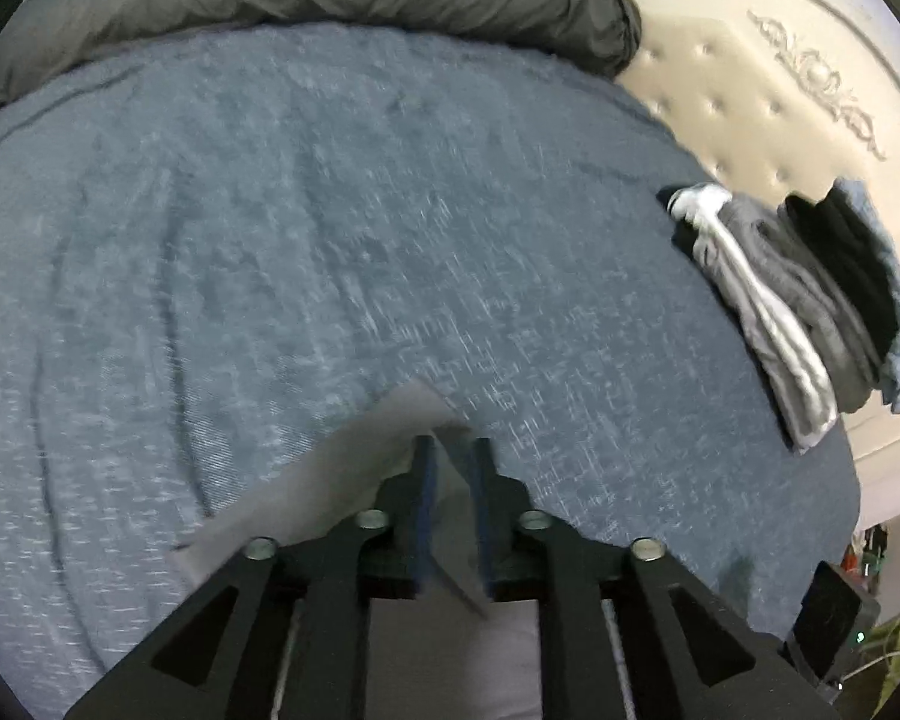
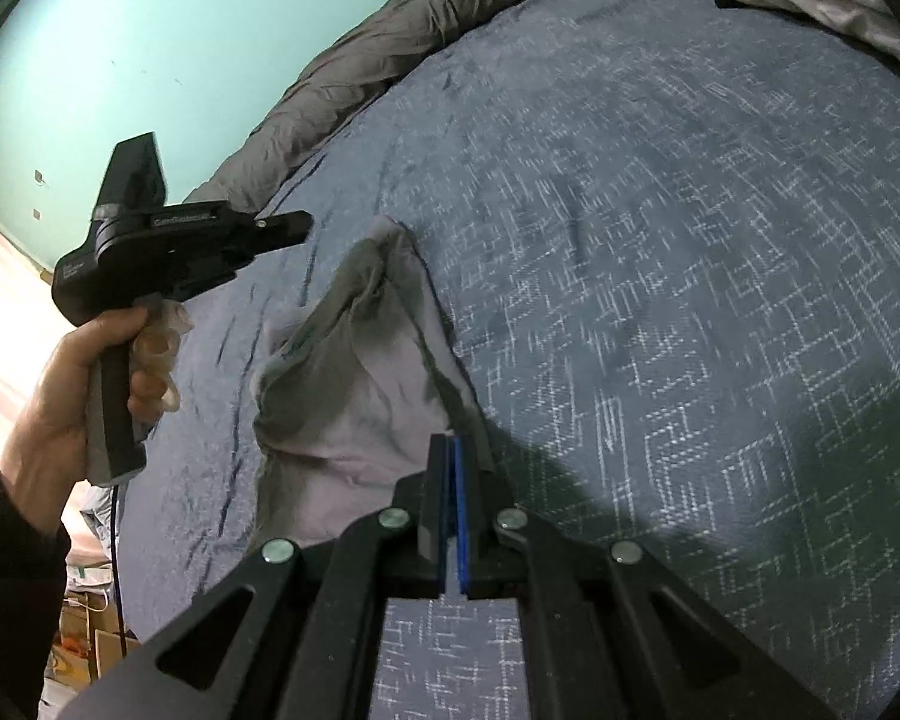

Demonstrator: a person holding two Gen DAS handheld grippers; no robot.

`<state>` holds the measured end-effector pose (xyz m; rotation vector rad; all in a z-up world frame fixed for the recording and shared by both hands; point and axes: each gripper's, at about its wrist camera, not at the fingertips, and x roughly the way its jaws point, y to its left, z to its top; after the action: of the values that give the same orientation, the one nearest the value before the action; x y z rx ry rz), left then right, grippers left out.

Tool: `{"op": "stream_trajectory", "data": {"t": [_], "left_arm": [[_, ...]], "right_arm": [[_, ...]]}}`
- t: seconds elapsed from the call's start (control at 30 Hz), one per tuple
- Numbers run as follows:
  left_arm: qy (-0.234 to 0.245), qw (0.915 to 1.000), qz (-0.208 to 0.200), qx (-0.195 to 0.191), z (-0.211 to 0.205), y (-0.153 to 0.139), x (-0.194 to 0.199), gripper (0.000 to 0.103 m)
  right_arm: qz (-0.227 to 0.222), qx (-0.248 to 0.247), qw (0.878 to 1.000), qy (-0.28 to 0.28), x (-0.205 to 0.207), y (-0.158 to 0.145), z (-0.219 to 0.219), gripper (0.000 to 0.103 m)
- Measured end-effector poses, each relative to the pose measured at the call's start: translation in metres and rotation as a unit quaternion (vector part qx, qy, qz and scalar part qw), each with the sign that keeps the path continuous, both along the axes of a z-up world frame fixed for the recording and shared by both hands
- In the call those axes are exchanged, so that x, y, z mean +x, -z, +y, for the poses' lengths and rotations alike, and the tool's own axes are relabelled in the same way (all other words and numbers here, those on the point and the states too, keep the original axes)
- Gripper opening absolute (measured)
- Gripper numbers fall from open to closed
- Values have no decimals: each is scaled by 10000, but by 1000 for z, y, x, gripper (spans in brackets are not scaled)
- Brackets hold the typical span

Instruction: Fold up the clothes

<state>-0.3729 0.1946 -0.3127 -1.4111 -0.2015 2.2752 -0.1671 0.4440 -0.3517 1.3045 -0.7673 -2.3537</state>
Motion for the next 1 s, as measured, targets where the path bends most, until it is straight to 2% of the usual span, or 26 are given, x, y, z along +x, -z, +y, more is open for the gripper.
{"op": "stream_trajectory", "data": {"t": [0.07, 0.2, 0.33, 0.43, 0.7, 0.87, 0.9, 0.97, 1.0], "left_arm": [[-23, 10000, 70, 34, -19, -5, 10, 25], [-1, 9997, 174, -179, -64, 0, 48, 27], [213, 9981, 129, -567, -88, 25, 79, 28], [174, 9983, 21, -559, -101, 43, 86, 28], [284, 9987, 31, -427, -100, 52, 83, 28], [444, 9976, 22, -538, -91, 57, 81, 28], [490, 9972, 17, -563, -88, 58, 81, 26], [580, 9964, 9, -612, -82, 59, 80, 14], [608, 9962, 19, -630, -81, 59, 81, 3]], "right_arm": [[-14, -16, 10000, 1, 2, 1, 1, 1], [-64, -24, 10000, 31, 1, 3, 3, 1], [-52, 0, 10000, 50, 0, 2, 0, 1], [-56, 20, 10000, 45, -1, 2, -3, 1], [-90, 46, 9999, 47, -4, 5, -2, 1], [-96, 26, 9999, 20, -6, 7, -4, 1], [-95, 24, 10000, 18, -6, 7, -4, 1], [-94, 16, 10000, 18, -5, 7, -3, 1], [-95, 10, 10000, 24, -5, 7, -3, 1]]}}
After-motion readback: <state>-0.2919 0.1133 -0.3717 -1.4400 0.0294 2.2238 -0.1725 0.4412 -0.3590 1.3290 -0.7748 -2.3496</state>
